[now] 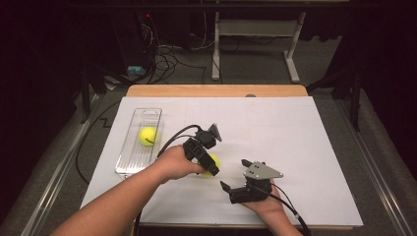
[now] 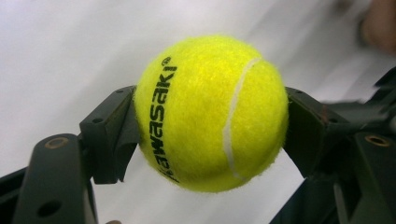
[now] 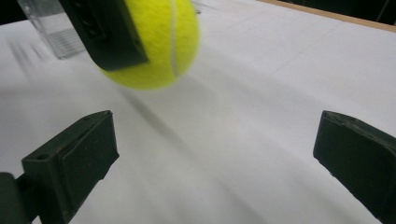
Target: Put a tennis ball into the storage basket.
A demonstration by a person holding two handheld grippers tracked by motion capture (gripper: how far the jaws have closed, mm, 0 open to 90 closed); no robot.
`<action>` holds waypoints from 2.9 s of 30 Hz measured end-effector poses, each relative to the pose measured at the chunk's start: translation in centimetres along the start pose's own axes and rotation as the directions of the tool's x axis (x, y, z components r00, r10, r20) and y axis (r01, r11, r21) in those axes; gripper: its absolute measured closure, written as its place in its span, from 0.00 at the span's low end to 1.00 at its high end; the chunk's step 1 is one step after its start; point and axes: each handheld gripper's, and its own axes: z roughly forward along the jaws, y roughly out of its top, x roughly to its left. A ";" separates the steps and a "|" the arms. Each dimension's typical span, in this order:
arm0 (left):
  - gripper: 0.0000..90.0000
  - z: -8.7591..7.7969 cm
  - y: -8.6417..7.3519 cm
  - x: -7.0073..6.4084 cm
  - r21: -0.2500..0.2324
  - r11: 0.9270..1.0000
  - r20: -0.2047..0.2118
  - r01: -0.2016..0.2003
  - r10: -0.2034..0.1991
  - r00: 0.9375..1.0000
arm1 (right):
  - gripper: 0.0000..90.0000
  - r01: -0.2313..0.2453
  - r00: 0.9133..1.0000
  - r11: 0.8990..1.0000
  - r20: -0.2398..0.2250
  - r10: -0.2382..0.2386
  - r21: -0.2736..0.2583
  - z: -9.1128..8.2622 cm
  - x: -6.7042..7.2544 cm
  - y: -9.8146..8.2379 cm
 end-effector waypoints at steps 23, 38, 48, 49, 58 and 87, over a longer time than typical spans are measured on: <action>0.30 -2.1 -1.4 2.7 -0.001 0.997 -0.121 0.083 -0.083 0.989 | 0.00 -0.064 0.972 0.998 0.226 0.065 -0.013 -6.3 -7.0 -3.0; 0.30 -6.1 -3.6 5.0 -0.018 0.989 -0.180 0.146 -0.146 0.973 | 0.00 -0.106 0.951 0.994 0.289 0.111 -0.033 -9.6 -9.0 -4.4; 0.30 -8.4 -5.7 7.1 -0.028 0.979 -0.206 0.203 -0.204 0.957 | 0.00 -0.101 0.954 0.994 0.280 0.105 -0.030 -9.5 -8.8 -4.4; 0.30 -8.4 -5.7 7.1 -0.028 0.979 -0.206 0.203 -0.204 0.957 | 0.00 -0.101 0.954 0.994 0.280 0.105 -0.030 -9.5 -8.8 -4.4; 0.30 -9.5 -8.5 9.2 -0.028 0.964 -0.218 0.263 -0.262 0.940 | 0.00 -0.102 0.954 0.994 0.279 0.105 -0.027 -9.4 -8.7 -4.4; 0.29 -5.9 -12.4 12.7 0.001 0.932 -0.196 0.362 -0.355 0.914 | 0.00 -0.091 0.956 0.996 0.278 0.092 -0.019 -9.1 -8.4 -4.5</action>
